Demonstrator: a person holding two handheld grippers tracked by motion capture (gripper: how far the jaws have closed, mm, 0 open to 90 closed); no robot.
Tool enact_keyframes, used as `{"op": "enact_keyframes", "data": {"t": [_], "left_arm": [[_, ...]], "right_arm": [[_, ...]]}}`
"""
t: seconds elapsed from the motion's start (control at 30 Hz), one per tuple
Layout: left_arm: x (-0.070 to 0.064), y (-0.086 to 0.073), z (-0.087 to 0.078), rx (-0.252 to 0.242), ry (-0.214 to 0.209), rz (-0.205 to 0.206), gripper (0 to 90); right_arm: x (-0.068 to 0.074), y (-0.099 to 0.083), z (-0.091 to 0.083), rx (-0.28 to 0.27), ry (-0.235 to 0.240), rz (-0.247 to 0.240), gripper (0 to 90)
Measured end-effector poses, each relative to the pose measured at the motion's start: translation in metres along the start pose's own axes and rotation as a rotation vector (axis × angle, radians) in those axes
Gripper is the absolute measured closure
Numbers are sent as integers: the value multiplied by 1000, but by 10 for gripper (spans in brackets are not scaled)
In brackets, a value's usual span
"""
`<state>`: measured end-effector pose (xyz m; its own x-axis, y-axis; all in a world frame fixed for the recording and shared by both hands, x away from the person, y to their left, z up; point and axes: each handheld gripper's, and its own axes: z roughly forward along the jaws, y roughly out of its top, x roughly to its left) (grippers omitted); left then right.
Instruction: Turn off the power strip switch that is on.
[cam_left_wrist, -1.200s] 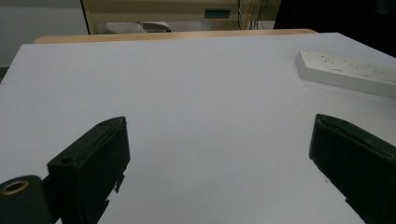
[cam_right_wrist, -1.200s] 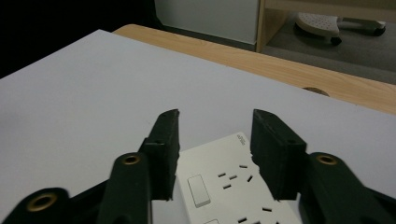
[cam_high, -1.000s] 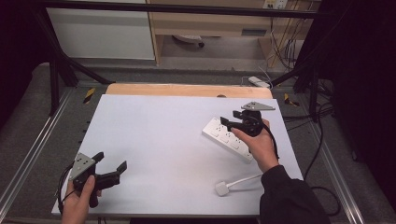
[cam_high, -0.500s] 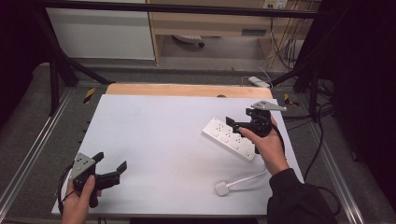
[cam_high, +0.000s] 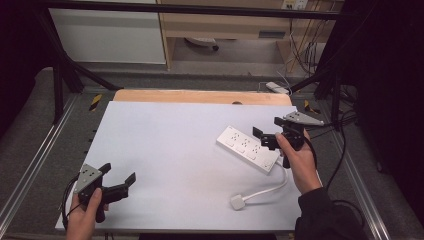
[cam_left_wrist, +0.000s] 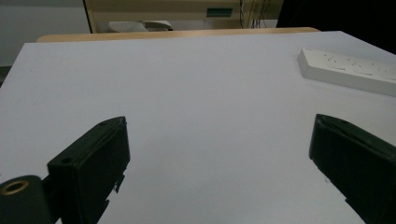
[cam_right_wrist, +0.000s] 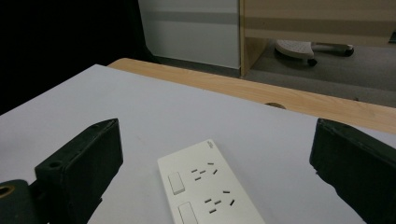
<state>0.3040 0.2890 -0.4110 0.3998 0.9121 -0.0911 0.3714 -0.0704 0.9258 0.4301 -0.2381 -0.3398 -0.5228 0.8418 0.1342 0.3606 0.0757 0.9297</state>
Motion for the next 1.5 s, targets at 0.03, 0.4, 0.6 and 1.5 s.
{"op": "enact_keyframes", "data": {"t": [0.03, 0.4, 0.6, 1.5], "left_arm": [[0, 0, 0, 1, 0, 1, 54], [0, 0, 0, 2, -1, -1, 54], [0, 0, 0, 4, 0, 3, 54], [-2, -1, 1, 7, 2, 3, 54]], "right_arm": [[-1, -1, -2, -6, -2, 4, 33], [-14, -8, -24, -58, -56, 12, 42], [-19, -18, -39, -90, -89, -5, 29], [-35, -90, -95, -75, -151, -16, 21]]}}
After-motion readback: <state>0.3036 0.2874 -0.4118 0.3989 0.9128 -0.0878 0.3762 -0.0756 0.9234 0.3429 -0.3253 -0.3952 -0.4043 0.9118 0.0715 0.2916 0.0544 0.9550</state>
